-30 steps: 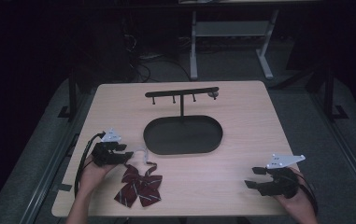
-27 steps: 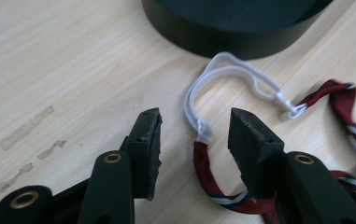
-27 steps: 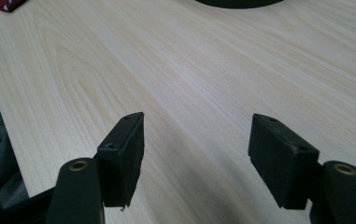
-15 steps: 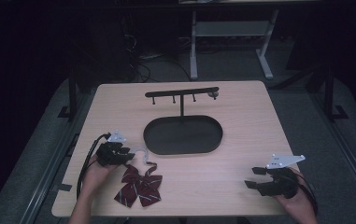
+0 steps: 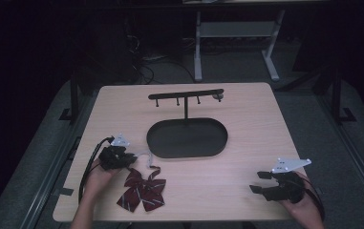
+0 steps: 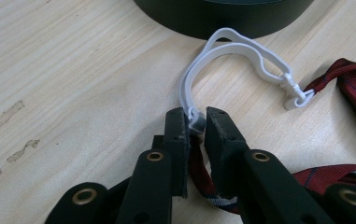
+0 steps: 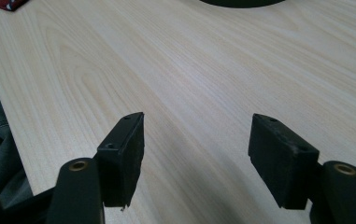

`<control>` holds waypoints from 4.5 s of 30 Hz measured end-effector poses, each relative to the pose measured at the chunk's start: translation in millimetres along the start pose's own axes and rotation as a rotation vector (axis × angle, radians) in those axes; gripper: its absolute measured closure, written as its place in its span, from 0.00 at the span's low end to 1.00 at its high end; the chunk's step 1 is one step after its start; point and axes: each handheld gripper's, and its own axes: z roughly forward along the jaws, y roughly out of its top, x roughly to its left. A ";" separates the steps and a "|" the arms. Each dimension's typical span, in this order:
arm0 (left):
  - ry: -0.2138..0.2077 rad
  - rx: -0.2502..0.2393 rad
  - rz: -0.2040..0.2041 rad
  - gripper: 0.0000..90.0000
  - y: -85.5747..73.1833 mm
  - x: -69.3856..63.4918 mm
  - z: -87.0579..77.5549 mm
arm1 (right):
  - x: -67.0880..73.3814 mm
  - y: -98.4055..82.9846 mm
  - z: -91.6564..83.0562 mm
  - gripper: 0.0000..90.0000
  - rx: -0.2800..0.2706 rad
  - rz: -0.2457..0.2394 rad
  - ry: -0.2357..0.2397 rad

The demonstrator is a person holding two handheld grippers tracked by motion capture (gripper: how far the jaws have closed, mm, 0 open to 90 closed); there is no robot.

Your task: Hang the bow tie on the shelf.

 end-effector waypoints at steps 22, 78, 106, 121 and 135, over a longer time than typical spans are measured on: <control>-0.023 -0.024 0.032 0.95 2.1 -6.6 -11.7 | -0.2 -0.7 -0.7 0.39 0.008 0.006 0.000; -0.013 -0.184 0.198 0.95 78.4 -37.6 -101.0 | -1.7 0.9 -1.3 0.40 -0.005 -0.004 -0.004; -0.002 -0.195 0.232 0.95 134.8 -31.6 -106.8 | -5.0 -0.8 -3.0 0.39 -0.010 0.012 -0.001; 0.015 -0.209 0.221 0.95 158.2 -20.3 -106.5 | -8.8 -2.2 -2.5 0.40 -0.012 0.020 0.004; 0.034 -0.198 0.211 0.95 178.1 -7.4 -99.7 | -11.1 -3.4 -3.3 0.40 -0.018 0.028 0.008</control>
